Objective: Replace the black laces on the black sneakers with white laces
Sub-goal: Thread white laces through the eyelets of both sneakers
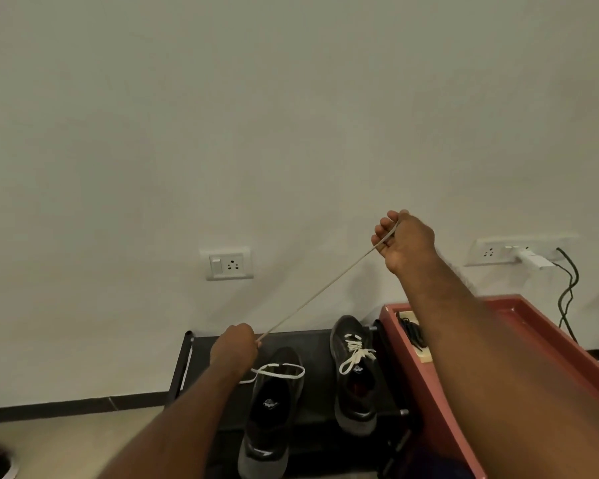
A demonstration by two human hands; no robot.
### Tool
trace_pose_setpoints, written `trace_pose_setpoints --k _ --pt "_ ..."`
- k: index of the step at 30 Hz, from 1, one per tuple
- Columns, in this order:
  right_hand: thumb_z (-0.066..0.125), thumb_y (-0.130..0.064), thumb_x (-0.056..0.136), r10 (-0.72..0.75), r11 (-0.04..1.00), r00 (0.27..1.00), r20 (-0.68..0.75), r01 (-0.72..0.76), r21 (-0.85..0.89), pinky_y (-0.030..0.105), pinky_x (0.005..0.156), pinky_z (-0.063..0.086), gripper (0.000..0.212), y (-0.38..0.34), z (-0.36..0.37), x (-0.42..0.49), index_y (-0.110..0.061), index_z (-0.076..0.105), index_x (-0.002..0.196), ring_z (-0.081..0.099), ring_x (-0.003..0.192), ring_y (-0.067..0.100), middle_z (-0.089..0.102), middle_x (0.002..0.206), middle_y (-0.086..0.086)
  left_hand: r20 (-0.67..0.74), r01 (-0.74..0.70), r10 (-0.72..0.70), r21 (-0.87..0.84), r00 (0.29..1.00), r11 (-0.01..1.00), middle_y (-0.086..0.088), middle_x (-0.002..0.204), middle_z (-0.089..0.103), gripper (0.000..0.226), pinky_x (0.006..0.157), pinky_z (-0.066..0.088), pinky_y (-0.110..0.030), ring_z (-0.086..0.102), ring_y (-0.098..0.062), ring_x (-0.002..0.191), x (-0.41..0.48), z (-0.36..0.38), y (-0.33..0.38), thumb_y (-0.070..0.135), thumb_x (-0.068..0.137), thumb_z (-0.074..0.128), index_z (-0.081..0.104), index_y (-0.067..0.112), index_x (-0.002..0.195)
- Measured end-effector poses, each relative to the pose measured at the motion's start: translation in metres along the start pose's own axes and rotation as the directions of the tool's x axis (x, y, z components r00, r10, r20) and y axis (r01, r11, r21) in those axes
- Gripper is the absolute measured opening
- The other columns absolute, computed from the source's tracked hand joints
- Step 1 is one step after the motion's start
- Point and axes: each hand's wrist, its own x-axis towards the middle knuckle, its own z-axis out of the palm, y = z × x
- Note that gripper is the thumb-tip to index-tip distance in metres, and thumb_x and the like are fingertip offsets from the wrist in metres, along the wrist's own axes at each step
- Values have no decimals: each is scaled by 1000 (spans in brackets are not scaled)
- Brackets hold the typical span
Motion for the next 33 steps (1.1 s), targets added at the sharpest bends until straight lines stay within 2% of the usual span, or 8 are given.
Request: trace_pose_setpoints --k 5,9,12,14,19,23,28,33 --pt "40 -13 97 -293 938 953 -84 269 -219 23 45 34 20 21 0 16 -14 59 93 45 44 11 56 70 7 -159 -98 39 -384 987 918 -10 86 70 20 75 48 -31 65 -21 79 19 3 1 18 95 61 74 6 85" --pt "39 -19 99 -687 522 712 147 625 -580 26 63 44 19 72 -6 10 -17 58 98 60 67 15 65 81 3 -132 -19 -80 -618 988 786 -13 110 70 27 80 56 -34 69 -24 78 37 5 -1 -4 92 53 70 1 112" --pt "42 -19 103 -235 206 839 490 536 -819 33 69 50 21 145 -23 9 -10 60 97 63 74 23 65 83 6 38 52 -41 -364 998 930 -18 108 72 29 91 53 -38 67 -33 101 41 35 -24 -5 85 50 75 3 98" --pt "46 -19 100 169 100 878 449 438 -894 44 83 53 20 202 -39 6 -10 62 92 65 91 34 69 95 14 129 1 28 -220 991 975 -18 101 73 25 88 52 -37 66 -35 102 37 59 -31 0 81 52 75 3 91" --pt "39 -25 106 291 231 902 319 257 -938 43 78 49 24 288 -70 -23 -9 54 96 61 88 29 64 95 12 158 -99 122 -148 980 984 -16 100 73 20 84 49 -36 65 -34 99 50 98 -22 14 88 58 75 6 93" --pt "32 -32 108 209 276 926 315 253 -927 33 63 39 21 313 -77 -50 -22 40 91 54 71 16 53 79 0 251 -132 118 38 961 991 -15 104 70 23 85 52 -39 65 -33 99 68 105 -12 24 92 62 71 6 103" --pt "28 -31 108 95 252 941 324 292 -923 41 73 48 20 330 -76 -54 -24 36 91 60 83 26 58 86 3 337 -222 161 153 928 963 -16 113 66 23 89 51 -40 64 -33 105 86 107 -2 19 96 55 65 5 111" --pt "32 -28 107 56 192 959 279 264 -945 37 65 44 17 334 -76 -50 -21 36 92 59 75 26 56 79 2 142 113 -67 -348 988 931 -17 79 70 27 76 57 -41 69 -27 76 92 91 -41 16 96 59 67 8 72"
